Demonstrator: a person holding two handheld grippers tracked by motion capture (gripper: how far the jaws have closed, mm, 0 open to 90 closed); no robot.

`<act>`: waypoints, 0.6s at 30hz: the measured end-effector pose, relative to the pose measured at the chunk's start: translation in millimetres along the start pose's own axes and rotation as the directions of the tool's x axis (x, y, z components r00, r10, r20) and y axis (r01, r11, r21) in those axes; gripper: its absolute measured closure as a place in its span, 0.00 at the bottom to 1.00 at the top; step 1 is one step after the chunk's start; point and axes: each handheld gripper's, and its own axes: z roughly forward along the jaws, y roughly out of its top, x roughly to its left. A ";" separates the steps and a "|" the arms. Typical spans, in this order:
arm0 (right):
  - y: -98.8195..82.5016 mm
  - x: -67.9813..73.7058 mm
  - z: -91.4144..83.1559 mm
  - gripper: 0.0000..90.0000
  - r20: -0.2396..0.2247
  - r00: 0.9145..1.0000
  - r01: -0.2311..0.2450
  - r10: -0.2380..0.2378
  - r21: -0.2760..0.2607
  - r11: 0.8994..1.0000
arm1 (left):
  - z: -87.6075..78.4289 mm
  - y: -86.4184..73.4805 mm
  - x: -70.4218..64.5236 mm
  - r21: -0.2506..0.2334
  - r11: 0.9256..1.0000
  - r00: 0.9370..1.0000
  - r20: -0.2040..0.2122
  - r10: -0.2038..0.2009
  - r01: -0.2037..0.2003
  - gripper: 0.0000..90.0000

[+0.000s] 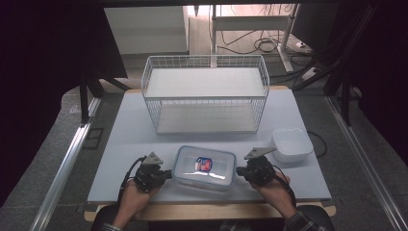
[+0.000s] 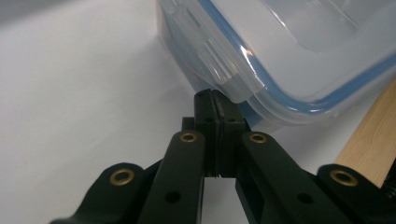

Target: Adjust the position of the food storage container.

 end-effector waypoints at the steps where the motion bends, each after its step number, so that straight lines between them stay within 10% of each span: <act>1: 0.9 -3.5 0.5 0.99 0.008 1.000 -0.007 0.007 -0.001 1.000 | 1.9 2.0 -1.6 0.002 1.000 1.000 0.002 0.009 -0.009 1.00; 18: 10.0 -30.7 3.8 0.96 0.084 0.996 -0.003 0.005 -0.020 1.000 | 3.7 9.3 -5.8 -0.029 0.998 0.998 -0.024 0.058 -0.059 0.91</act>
